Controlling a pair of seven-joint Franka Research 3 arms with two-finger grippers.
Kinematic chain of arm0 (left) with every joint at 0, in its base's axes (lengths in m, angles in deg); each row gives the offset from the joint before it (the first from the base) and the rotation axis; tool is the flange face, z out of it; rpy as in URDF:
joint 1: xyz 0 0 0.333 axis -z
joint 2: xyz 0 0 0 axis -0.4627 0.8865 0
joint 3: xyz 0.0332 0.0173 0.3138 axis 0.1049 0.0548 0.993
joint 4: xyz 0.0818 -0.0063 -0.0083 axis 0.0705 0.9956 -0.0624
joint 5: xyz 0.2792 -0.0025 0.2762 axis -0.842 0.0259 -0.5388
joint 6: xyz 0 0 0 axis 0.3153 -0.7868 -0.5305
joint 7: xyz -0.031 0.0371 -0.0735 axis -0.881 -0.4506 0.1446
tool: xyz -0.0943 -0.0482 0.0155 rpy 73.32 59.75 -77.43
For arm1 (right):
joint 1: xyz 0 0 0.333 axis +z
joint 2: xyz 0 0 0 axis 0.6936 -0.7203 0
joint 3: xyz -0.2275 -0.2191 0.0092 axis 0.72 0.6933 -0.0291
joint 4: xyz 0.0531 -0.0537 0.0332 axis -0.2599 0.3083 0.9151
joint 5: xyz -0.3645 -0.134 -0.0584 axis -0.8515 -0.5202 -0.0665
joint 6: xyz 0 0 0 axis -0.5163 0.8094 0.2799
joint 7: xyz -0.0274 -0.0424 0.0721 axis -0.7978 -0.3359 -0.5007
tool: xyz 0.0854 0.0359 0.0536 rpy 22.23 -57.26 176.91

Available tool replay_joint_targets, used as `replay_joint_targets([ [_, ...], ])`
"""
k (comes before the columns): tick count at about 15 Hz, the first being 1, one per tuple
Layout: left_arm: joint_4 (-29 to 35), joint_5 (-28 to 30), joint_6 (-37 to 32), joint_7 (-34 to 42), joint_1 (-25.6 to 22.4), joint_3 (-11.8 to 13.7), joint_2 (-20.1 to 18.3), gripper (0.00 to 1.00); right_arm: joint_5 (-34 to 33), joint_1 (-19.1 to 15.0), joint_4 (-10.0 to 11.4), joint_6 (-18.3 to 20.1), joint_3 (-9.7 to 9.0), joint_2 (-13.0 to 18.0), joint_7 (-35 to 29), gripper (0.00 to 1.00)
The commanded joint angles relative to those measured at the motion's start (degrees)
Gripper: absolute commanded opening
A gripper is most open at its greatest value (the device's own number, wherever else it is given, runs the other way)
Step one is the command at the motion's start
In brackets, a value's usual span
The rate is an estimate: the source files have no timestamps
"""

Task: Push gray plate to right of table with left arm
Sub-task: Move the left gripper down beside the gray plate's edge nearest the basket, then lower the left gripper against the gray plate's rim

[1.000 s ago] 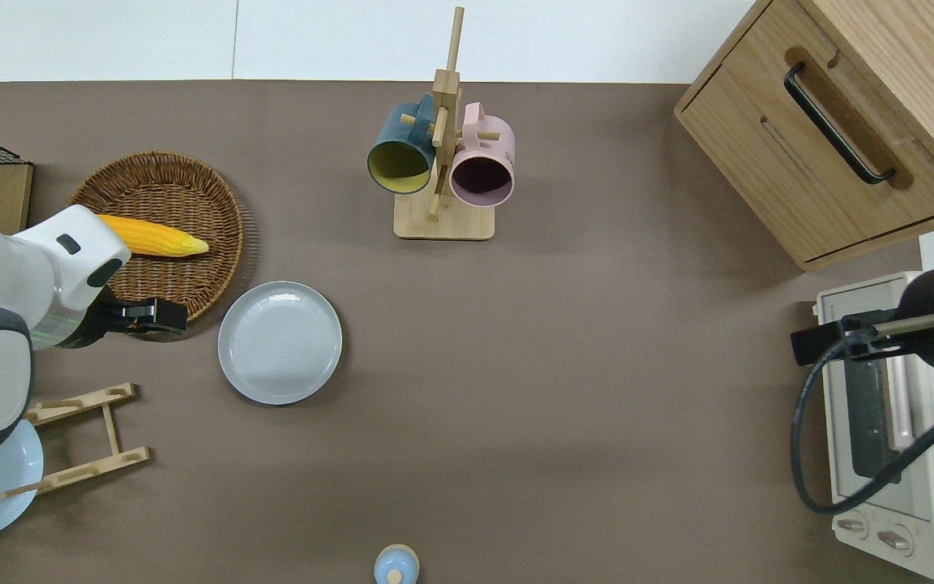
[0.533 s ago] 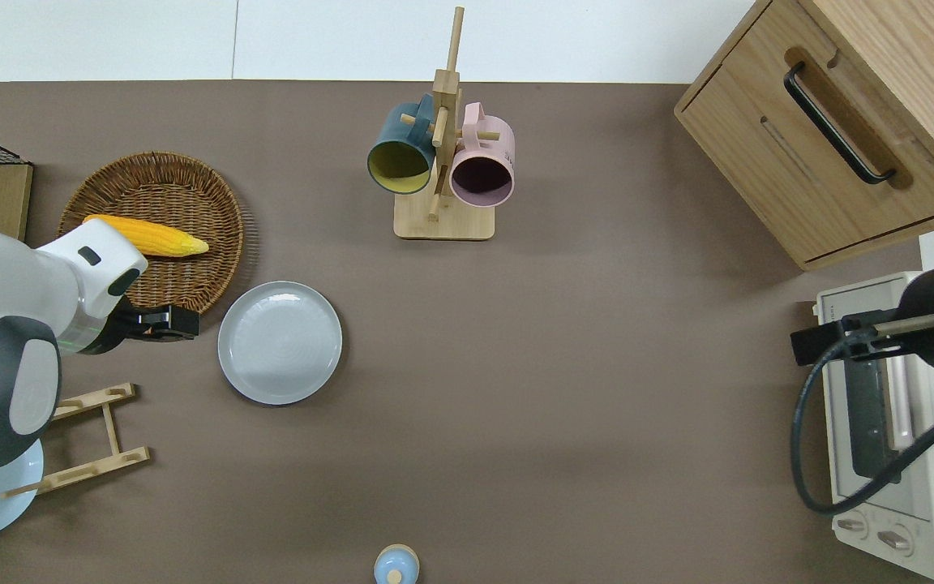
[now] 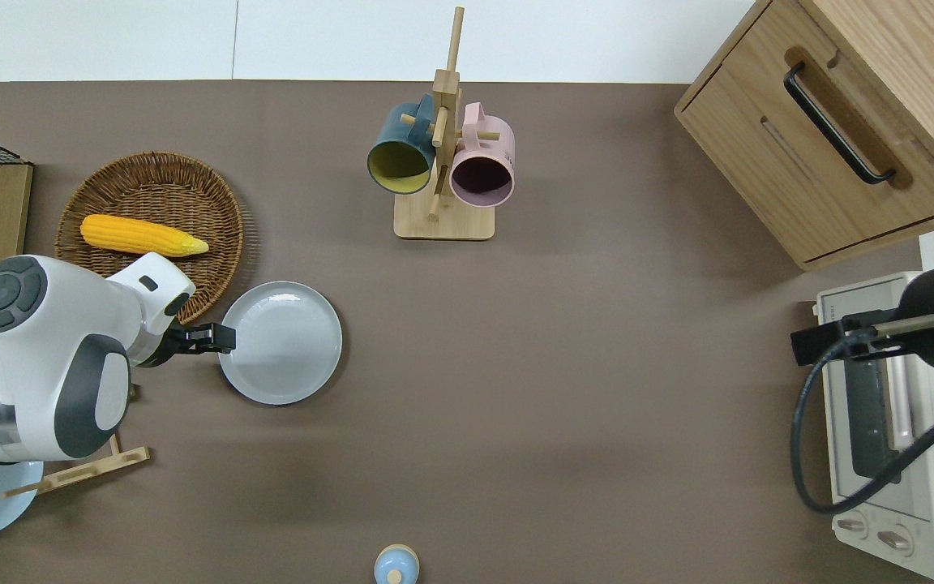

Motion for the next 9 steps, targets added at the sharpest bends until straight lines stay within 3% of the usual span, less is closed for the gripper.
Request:
replay_joint_targets([
  [1,2.5,2.1,3.1,-0.4,-0.1,-0.2,0.3,0.98,-0.5,-1.3,0.0,0.8,-1.09,0.5,0.5,0.996],
  [9,4.5,2.8,6.2,-0.6,0.0,-0.2,2.4,0.95,-0.5,-1.3,0.0,0.8,-1.09,0.5,0.5,0.996],
])
